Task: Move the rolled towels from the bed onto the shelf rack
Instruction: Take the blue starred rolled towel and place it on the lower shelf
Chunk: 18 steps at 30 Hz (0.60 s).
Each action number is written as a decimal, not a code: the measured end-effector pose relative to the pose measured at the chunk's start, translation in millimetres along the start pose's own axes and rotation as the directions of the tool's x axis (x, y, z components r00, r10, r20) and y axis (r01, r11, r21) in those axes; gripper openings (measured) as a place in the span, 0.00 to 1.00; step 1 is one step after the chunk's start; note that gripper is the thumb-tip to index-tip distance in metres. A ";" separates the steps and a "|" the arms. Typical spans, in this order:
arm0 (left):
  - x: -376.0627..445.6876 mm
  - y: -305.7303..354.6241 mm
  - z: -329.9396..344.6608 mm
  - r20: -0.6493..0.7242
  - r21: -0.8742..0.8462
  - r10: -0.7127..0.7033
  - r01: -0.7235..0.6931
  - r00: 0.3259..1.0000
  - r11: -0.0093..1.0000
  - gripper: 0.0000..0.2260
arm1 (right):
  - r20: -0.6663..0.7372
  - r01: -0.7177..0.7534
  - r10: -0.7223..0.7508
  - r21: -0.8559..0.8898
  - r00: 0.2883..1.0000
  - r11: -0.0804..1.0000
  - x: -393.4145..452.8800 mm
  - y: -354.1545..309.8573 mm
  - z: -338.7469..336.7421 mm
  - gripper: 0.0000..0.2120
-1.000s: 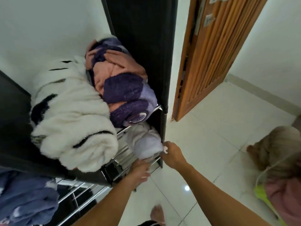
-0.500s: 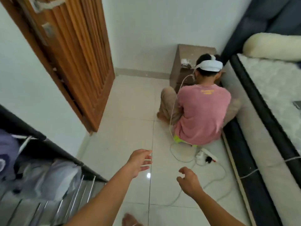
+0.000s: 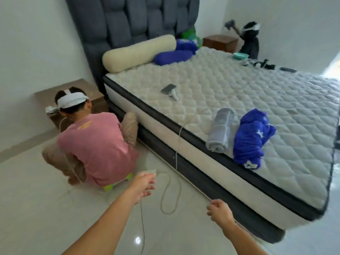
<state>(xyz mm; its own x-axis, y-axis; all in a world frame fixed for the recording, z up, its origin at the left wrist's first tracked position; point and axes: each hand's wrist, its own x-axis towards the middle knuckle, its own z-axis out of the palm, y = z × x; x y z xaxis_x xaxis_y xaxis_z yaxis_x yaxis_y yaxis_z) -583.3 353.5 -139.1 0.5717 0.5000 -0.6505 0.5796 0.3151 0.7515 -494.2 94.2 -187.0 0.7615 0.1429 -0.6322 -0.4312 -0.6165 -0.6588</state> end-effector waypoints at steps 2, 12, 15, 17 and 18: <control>13.3 14.3 49.9 0.079 0.075 0.006 -0.012 0.997 0.997 0.03 | -0.074 0.008 -0.001 0.090 0.997 0.996 15.3 2.1 -43.0 0.07; 65.8 81.2 243.0 0.381 0.414 -0.074 -0.098 0.922 0.905 0.06 | -0.200 -0.003 0.106 0.457 0.974 0.889 94.6 -8.7 -152.4 0.06; 96.8 98.4 282.7 0.407 0.377 -0.116 -0.051 0.906 0.925 0.06 | -0.214 -0.003 0.122 0.486 0.969 0.874 133.1 -22.7 -174.5 0.08; 117.3 107.6 304.9 0.401 0.345 -0.177 0.031 0.899 0.938 0.07 | -0.229 -0.012 0.145 0.498 0.963 0.867 156.0 -35.6 -190.5 0.09; 125.9 112.1 314.9 0.400 0.325 -0.211 0.078 0.892 0.943 0.08 | -0.233 -0.014 0.151 0.502 0.961 0.865 166.2 -41.8 -198.3 0.09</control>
<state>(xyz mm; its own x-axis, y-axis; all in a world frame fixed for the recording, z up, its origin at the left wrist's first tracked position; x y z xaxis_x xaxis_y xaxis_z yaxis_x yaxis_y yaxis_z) -263.5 197.8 -171.3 0.6196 0.0567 -0.7828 0.7794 0.0736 0.6222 -253.6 -9.8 -183.7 0.7795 -0.1362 -0.6115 -0.6263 -0.1459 -0.7658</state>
